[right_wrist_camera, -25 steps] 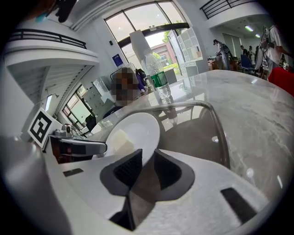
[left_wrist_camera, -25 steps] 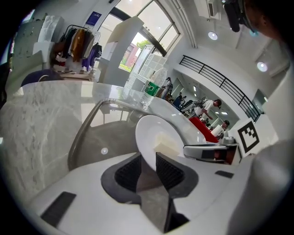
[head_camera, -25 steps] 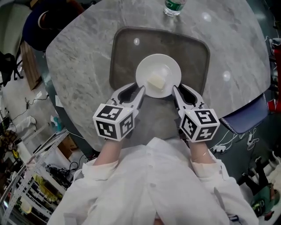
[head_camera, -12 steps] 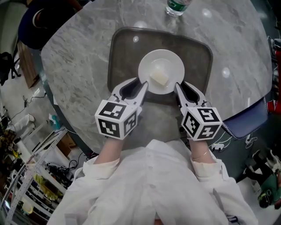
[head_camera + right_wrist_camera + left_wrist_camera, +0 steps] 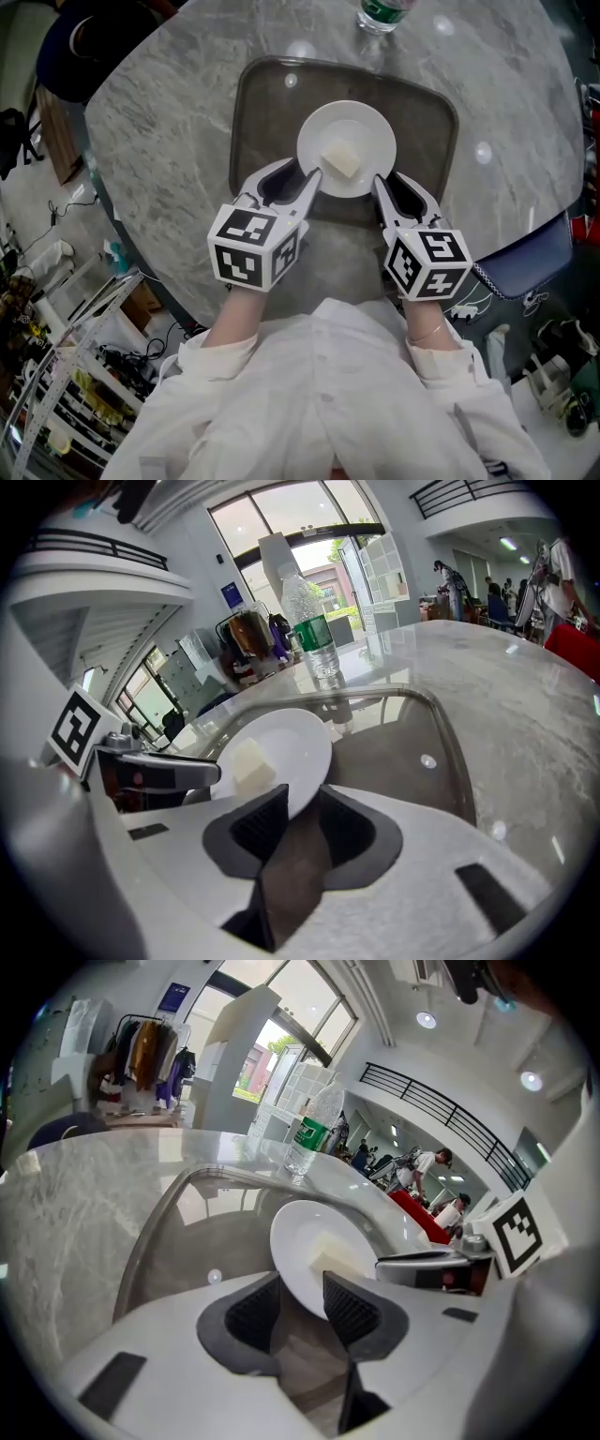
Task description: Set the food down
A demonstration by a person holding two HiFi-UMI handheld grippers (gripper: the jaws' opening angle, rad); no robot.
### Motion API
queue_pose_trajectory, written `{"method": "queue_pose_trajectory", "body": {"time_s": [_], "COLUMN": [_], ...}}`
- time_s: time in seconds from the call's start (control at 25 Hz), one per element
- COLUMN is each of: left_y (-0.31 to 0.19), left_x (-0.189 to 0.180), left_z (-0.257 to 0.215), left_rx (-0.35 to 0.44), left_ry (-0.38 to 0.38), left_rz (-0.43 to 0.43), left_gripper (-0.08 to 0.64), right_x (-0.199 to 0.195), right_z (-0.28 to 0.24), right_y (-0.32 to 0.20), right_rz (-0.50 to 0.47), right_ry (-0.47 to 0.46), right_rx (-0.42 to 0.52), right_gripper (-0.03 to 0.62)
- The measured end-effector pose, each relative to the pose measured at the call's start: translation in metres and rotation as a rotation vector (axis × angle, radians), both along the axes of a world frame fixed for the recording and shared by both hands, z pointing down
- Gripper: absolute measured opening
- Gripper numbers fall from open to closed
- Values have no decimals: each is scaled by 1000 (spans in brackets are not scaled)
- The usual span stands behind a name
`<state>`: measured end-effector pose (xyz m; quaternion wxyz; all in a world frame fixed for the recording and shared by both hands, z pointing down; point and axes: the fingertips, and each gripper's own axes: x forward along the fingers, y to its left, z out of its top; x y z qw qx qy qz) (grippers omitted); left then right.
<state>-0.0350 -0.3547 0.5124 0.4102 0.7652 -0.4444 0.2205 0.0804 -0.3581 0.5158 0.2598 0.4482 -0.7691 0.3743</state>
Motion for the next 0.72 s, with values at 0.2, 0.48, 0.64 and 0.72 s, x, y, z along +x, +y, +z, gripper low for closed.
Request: {"method": "queue_pose_trajectory", "body": {"time_s": [0.2, 0.48, 0.64, 0.72], "left_y": [0, 0, 4, 9], "left_x": [2, -7, -9, -12], "left_z": [1, -12, -33, -43], "left_rx": [2, 49, 93, 124], "left_ry": [-2, -17, -18, -20], "left_rz": [12, -29, -29, -27], "left_gripper": [165, 199, 198, 198], "right_x": [-2, 2, 5, 2], "right_z": [0, -12, -33, -44], "right_y": [0, -4, -3, 0], "right_rz": [-9, -19, -9, -14], "right_ry": [10, 40, 33, 28], "right_rx": [8, 75, 122, 158], "right_gripper": [75, 81, 81, 81]}}
